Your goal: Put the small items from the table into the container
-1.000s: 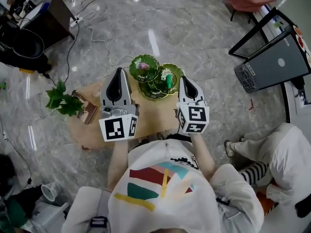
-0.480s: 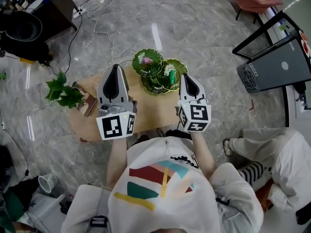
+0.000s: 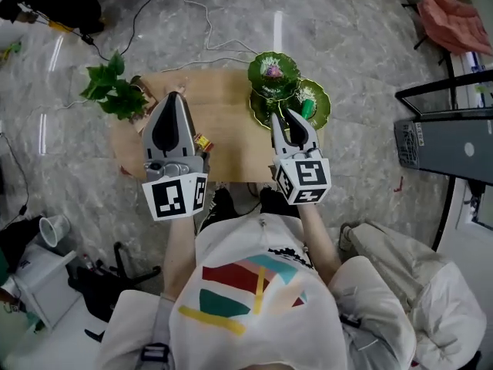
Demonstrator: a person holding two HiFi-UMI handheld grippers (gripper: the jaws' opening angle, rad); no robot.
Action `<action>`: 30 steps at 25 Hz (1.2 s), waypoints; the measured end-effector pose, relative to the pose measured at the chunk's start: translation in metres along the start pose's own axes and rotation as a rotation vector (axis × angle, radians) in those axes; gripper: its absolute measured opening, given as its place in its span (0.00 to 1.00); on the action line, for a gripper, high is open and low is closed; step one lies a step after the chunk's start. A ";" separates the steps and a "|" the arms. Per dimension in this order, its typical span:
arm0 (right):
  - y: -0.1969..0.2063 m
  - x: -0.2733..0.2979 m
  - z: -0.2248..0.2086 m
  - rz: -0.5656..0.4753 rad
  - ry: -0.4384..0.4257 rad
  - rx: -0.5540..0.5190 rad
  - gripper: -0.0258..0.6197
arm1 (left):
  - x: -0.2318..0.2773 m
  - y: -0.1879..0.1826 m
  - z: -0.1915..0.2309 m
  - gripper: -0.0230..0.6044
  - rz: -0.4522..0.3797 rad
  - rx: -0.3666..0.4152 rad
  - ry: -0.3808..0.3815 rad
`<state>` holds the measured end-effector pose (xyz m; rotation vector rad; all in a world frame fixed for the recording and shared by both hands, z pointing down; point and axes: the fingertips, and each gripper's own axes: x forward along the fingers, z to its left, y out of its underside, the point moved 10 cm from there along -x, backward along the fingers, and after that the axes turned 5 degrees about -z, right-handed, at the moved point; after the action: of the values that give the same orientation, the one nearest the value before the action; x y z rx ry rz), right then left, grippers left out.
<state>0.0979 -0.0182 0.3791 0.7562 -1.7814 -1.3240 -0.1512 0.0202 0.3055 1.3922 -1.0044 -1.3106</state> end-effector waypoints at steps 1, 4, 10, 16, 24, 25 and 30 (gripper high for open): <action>0.009 0.011 0.011 0.020 -0.037 0.013 0.26 | -0.009 0.004 0.009 0.05 0.023 0.005 -0.033; 0.039 0.048 0.045 0.071 -0.147 -0.004 0.41 | -0.029 0.024 0.039 0.05 0.071 0.011 -0.102; 0.173 0.117 0.108 0.371 -0.354 -0.073 0.42 | -0.098 0.085 0.084 0.05 0.214 -0.004 -0.216; 0.346 0.177 0.151 0.680 -0.404 -0.175 0.42 | -0.132 0.169 0.116 0.05 0.317 -0.020 -0.222; 0.393 0.191 0.157 0.805 -0.302 -0.305 0.24 | -0.142 0.200 0.122 0.05 0.354 -0.035 -0.203; 0.392 0.192 0.154 0.827 -0.308 -0.297 0.08 | -0.141 0.198 0.122 0.05 0.352 -0.033 -0.198; 0.348 0.188 0.137 0.760 -0.291 -0.233 0.08 | -0.122 0.177 0.125 0.05 0.311 -0.036 -0.164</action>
<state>-0.1218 -0.0064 0.7354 -0.2553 -1.8151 -1.1039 -0.2799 0.0872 0.5077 1.0633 -1.2462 -1.2146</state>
